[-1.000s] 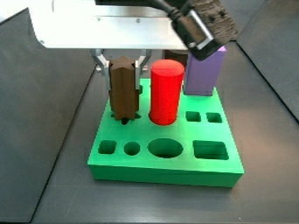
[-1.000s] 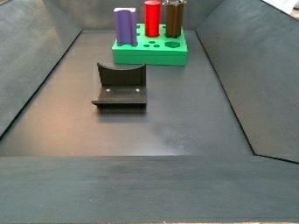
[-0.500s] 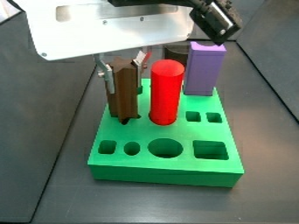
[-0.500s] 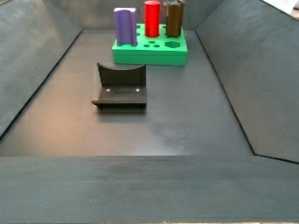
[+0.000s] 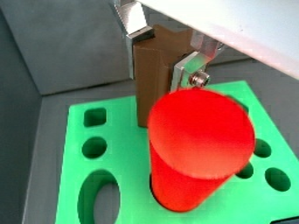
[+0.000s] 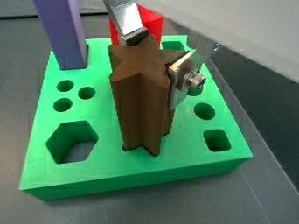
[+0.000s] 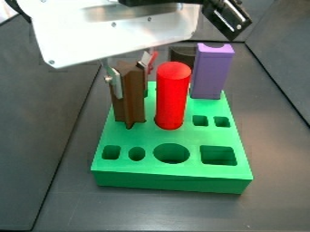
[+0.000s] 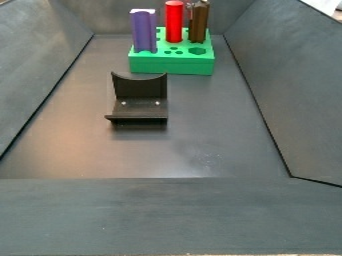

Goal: Pick up the star object. Move up. Place the star object on the fixture. Regrasp the star object. Move to above the board. Insert the star object.
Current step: Insert the star object.

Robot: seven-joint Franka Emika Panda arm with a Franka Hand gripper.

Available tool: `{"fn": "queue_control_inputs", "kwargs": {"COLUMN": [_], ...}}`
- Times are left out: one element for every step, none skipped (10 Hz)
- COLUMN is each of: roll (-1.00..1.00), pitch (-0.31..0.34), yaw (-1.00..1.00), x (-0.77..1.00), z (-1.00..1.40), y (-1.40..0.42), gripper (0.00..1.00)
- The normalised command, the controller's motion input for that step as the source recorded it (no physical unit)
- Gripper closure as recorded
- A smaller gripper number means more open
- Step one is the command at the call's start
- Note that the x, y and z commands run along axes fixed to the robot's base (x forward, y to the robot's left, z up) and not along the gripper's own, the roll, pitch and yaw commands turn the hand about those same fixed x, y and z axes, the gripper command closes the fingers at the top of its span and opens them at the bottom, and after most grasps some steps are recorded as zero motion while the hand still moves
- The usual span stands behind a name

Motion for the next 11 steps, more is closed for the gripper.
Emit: {"fn": "queue_control_inputs", "kwargs": {"roll": [0.00,0.00,0.00,0.03,0.02,0.02,0.02,0.02,0.00,-0.02,0.00], "pitch": [-0.009,-0.017,-0.147,-0.077,-0.036,-0.020,-0.020,-0.021,-0.090,0.000,0.000], "yaw": [0.20,0.13,0.25,0.28,0.29,0.28,0.28,0.31,0.15,0.00,0.00], "x": [0.01,0.00,0.05,0.00,0.00,0.00,0.00,-0.02,0.18,0.00,0.00], "z": [-0.05,-0.08,-0.93,-1.00,-1.00,-1.00,-1.00,-1.00,-1.00,0.00,0.00], "y": [0.00,0.00,0.00,0.02,0.00,0.00,0.00,0.00,0.12,0.00,0.00], "gripper": [1.00,1.00,1.00,1.00,1.00,1.00,1.00,1.00,1.00,1.00,1.00]}}
